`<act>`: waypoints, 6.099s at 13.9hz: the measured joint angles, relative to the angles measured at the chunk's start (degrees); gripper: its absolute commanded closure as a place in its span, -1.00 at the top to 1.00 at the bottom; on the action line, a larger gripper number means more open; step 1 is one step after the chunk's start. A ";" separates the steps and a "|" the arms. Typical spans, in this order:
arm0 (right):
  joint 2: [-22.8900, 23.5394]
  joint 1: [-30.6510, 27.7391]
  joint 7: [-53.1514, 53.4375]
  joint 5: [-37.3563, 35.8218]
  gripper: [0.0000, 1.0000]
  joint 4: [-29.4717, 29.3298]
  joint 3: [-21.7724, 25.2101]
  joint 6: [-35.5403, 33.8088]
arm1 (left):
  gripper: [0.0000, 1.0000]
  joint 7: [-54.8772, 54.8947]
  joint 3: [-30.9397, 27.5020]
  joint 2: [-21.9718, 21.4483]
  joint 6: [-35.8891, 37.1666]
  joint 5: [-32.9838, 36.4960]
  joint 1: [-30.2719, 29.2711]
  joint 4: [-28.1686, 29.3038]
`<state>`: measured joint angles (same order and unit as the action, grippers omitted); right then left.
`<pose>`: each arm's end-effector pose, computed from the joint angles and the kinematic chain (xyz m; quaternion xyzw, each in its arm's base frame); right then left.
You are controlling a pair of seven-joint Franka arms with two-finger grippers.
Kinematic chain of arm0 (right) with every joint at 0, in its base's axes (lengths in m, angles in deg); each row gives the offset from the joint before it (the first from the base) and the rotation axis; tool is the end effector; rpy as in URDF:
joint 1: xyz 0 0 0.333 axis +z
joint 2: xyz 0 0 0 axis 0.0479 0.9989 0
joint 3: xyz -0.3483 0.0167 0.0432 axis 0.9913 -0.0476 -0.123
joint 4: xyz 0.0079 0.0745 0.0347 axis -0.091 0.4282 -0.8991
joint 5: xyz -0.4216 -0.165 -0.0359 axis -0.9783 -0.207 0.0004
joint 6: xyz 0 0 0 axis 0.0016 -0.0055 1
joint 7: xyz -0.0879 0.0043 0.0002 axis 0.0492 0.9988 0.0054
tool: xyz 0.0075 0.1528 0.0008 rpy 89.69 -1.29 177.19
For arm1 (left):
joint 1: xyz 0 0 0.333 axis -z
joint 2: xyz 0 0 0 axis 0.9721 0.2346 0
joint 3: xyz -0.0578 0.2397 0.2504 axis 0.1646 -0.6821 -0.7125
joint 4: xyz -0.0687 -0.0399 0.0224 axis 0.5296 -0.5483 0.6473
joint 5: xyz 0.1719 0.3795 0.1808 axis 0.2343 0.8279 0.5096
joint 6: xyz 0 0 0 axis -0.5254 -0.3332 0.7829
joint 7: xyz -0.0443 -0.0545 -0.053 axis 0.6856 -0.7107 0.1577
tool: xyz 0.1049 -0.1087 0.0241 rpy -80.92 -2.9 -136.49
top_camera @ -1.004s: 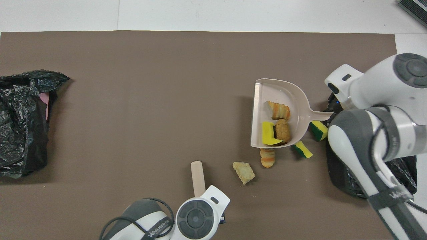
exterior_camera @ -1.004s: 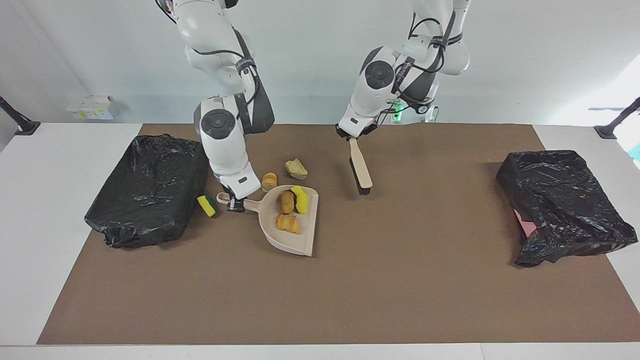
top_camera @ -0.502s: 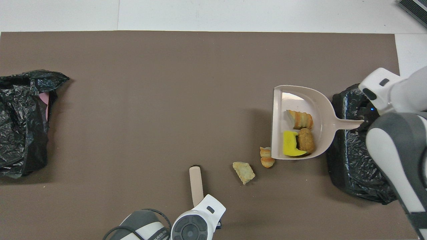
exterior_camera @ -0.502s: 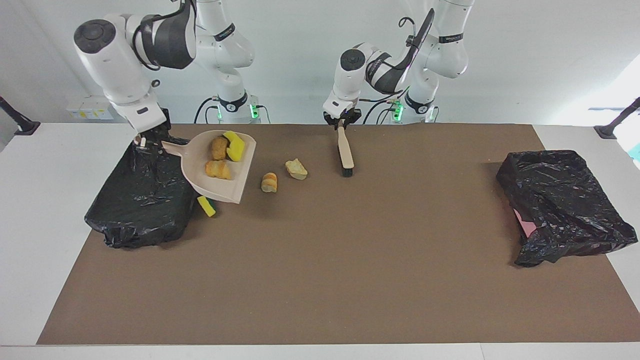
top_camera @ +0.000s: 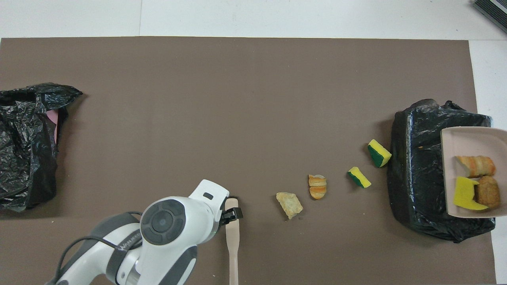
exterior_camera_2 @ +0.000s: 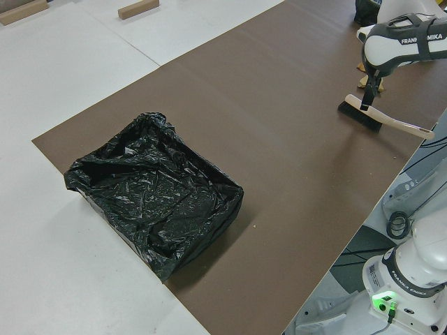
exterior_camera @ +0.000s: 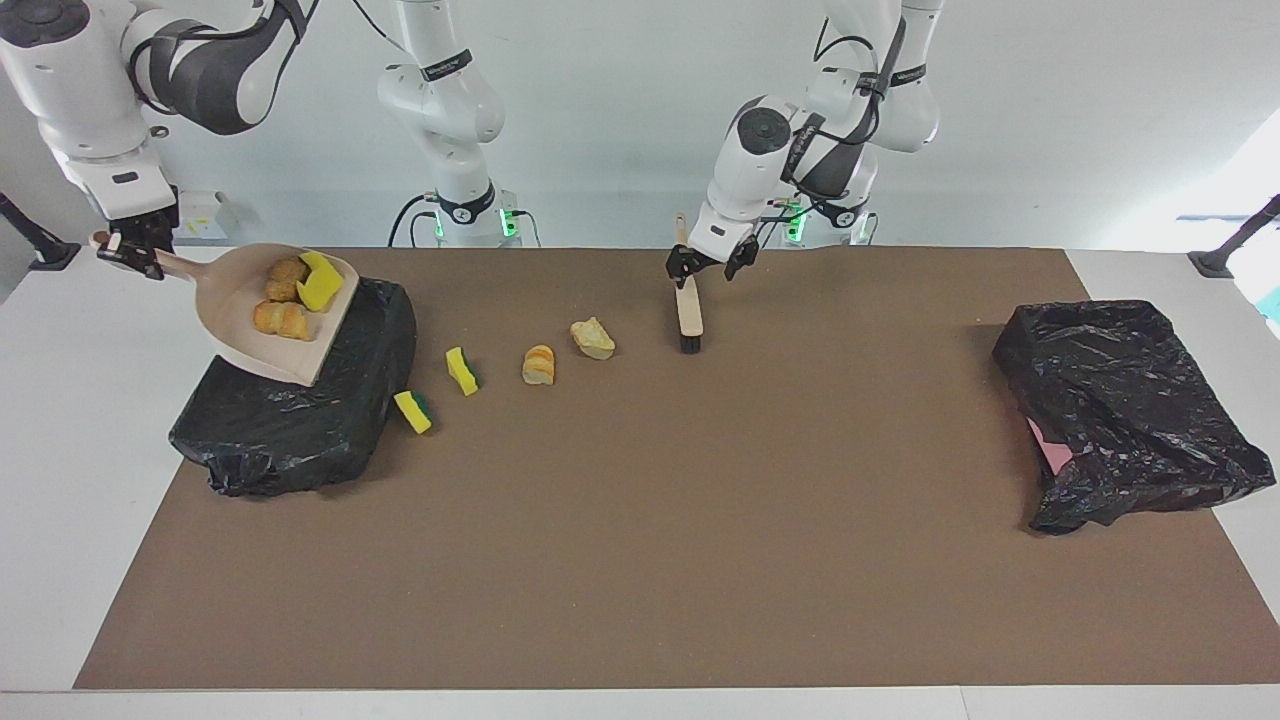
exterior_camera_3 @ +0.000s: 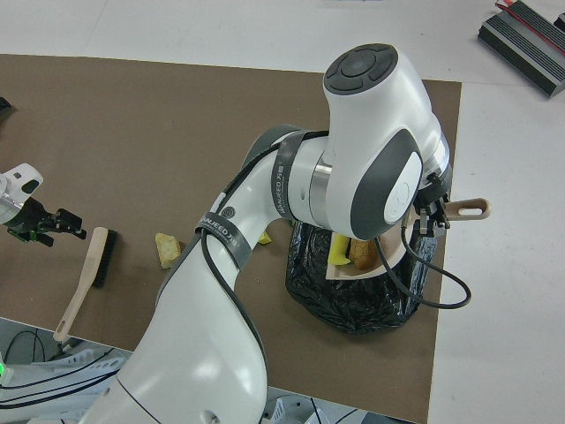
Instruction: Sweep and dump trash in bin
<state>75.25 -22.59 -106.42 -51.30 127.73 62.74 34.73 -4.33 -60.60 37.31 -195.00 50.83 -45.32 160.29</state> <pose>0.5280 -0.2782 0.5344 0.6914 0.6877 -0.1708 0.1408 0.4122 -0.3434 0.3452 0.9858 0.1365 -0.0678 0.0710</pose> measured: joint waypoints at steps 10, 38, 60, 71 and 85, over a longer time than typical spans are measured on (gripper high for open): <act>-11.36 8.92 20.14 -20.91 -1.00 16.14 -1.65 4.17 | 1.00 29.40 -0.40 4.53 2.68 6.19 -21.21 -15.16; -2.66 23.61 52.07 -3.65 -1.00 -3.50 -9.32 -24.54 | 1.00 46.55 -0.84 5.72 40.99 13.57 -36.81 -44.38; 40.37 53.13 142.36 30.13 -1.00 -34.20 -10.00 -7.60 | 1.00 46.55 -1.09 5.43 41.01 13.58 -36.84 -44.22; 42.53 54.82 142.77 31.06 -0.14 -31.32 -9.81 -1.44 | 1.00 46.55 -1.09 5.42 41.01 13.58 -36.84 -44.22; 29.99 55.04 142.60 30.98 0.16 -20.35 -9.79 -11.05 | 1.00 46.63 1.34 5.56 38.11 13.56 -33.03 -42.83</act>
<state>105.24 32.45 36.18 -20.32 107.38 52.95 23.68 42.30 -59.26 42.88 -156.90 64.40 -78.35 117.46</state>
